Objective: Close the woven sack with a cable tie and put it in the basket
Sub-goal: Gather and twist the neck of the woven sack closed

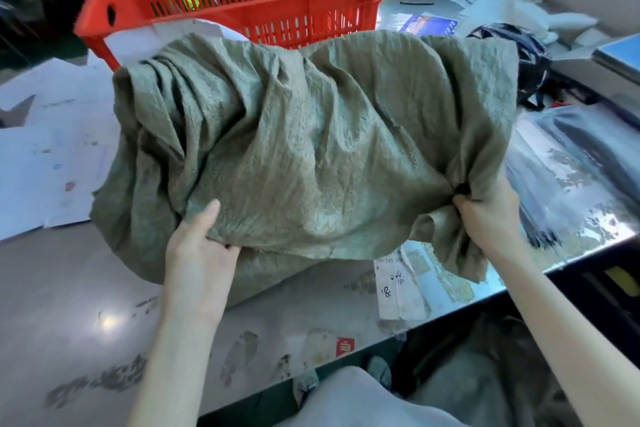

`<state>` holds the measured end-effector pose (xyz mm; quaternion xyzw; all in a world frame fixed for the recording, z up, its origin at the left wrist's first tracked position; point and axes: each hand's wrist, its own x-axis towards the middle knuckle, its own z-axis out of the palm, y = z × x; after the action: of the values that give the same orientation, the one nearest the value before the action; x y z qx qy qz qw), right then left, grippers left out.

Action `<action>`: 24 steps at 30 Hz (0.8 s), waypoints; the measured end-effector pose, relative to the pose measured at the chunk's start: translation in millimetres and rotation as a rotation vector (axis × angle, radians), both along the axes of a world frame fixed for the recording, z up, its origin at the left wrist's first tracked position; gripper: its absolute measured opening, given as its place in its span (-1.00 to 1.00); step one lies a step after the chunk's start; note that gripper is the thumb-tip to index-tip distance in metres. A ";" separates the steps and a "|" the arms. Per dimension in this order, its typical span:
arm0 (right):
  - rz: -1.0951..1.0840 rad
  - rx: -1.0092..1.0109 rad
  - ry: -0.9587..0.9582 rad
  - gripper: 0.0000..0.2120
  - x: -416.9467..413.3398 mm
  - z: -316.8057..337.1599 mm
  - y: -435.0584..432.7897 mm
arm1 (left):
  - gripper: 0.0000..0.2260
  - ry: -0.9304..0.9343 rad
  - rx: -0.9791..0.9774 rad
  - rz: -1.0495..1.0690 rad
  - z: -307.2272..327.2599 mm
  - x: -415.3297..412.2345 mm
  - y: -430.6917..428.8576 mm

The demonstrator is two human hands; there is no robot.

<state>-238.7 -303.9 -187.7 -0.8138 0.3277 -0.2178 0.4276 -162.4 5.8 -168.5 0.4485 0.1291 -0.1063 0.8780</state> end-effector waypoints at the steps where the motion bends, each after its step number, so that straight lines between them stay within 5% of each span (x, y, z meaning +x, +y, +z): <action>1: 0.007 0.008 -0.025 -0.57 -0.5 1.3 3.4 | -0.81 0.004 0.040 0.019 0.9 -1.8 -3.1; 6: -0.020 -0.079 -0.306 -0.25 -5.0 12.7 24.9 | -0.80 -0.152 0.345 -0.065 -4.8 -25.0 -23.0; 12: 0.090 -0.455 -0.440 -0.43 -3.4 39.7 51.4 | -0.86 -0.463 0.758 -0.318 -2.7 -46.1 -44.9; 20: 0.313 -0.449 -0.397 -0.75 9.4 51.2 82.8 | -0.85 -0.576 0.850 -0.675 7.2 -53.9 -48.3; 24: 0.548 -0.343 -0.182 -0.52 14.2 59.0 104.4 | -0.88 -0.583 0.826 -0.757 10.4 -59.5 -48.5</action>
<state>-224.5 -199.5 -128.7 -0.9090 0.0159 -0.2184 0.3548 -221.8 -42.7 -158.1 0.7756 -0.2525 -0.2243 0.5332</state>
